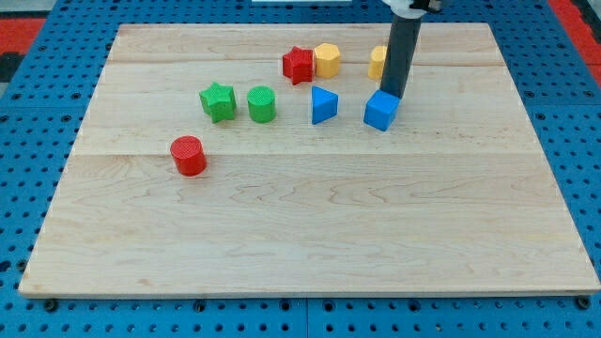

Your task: Separate the red star from the yellow hexagon

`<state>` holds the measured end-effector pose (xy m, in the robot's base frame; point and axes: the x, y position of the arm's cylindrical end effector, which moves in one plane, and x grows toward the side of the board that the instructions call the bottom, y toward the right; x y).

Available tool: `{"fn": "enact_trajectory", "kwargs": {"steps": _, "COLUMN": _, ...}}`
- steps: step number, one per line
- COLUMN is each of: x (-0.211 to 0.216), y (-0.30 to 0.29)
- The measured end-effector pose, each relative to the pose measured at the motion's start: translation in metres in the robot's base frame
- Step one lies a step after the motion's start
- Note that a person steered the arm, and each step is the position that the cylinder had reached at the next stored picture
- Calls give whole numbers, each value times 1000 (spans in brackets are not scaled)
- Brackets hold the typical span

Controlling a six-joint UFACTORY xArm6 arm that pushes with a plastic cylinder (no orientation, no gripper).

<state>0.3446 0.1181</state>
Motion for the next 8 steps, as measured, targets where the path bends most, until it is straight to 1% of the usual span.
{"fn": "enact_trajectory", "kwargs": {"steps": 1, "x": -2, "y": 28}}
{"fn": "enact_trajectory", "kwargs": {"steps": 2, "x": 28, "y": 79}}
{"fn": "enact_trajectory", "kwargs": {"steps": 3, "x": 60, "y": 88}}
{"fn": "enact_trajectory", "kwargs": {"steps": 5, "x": -70, "y": 73}}
{"fn": "enact_trajectory", "kwargs": {"steps": 6, "x": -94, "y": 46}}
{"fn": "enact_trajectory", "kwargs": {"steps": 7, "x": -104, "y": 68}}
{"fn": "enact_trajectory", "kwargs": {"steps": 8, "x": -48, "y": 72}}
